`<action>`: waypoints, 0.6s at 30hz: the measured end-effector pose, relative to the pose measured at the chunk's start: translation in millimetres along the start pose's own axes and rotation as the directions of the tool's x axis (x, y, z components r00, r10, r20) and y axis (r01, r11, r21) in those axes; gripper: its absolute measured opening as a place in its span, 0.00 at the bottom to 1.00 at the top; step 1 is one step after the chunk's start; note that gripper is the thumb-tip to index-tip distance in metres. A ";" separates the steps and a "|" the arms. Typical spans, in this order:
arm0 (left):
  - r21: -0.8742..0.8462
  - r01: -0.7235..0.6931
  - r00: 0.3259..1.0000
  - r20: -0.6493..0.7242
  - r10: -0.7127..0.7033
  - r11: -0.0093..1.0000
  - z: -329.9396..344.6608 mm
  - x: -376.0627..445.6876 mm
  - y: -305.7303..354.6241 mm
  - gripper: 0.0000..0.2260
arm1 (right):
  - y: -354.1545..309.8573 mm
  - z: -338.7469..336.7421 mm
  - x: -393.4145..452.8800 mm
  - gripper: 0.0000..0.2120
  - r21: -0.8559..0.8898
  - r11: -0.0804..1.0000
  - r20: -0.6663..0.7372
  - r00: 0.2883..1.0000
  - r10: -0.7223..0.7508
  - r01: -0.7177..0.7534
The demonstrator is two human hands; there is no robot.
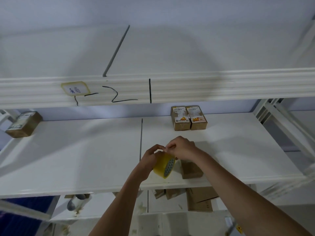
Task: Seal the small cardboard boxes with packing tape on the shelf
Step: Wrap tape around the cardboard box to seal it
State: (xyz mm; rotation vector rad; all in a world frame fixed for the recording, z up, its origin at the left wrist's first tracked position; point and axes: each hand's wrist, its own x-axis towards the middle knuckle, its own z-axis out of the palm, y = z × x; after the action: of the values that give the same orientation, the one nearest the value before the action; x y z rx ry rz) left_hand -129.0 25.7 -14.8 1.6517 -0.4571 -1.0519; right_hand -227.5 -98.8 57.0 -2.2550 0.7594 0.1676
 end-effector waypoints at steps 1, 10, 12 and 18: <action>0.012 -0.002 1.000 -0.008 0.002 1.000 -2.1 -0.8 1.0 0.12 | -5.7 -0.2 -0.6 0.16 -0.037 0.999 0.007 1.000 0.003 -0.003; 0.030 -0.044 0.998 -0.052 0.045 0.999 -30.1 -14.0 5.4 0.12 | -22.8 5.9 5.9 0.07 -0.012 0.999 -0.018 0.999 0.048 -0.048; 0.031 -0.053 0.999 0.002 0.053 0.998 -36.6 -16.4 2.5 0.08 | -25.0 8.6 7.3 0.06 0.000 0.998 -0.012 0.998 0.060 -0.060; 0.027 0.002 0.986 0.169 -0.006 1.000 -47.8 -20.8 -4.1 0.19 | -29.1 13.9 17.7 0.06 -0.159 0.986 0.051 0.997 0.051 -0.042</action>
State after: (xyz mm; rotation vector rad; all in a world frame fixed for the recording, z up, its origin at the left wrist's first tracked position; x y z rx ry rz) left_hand -101.9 69.8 -8.3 1.5936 -0.5818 -1.1994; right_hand -195.0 -81.6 58.8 -2.3725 0.7941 0.3210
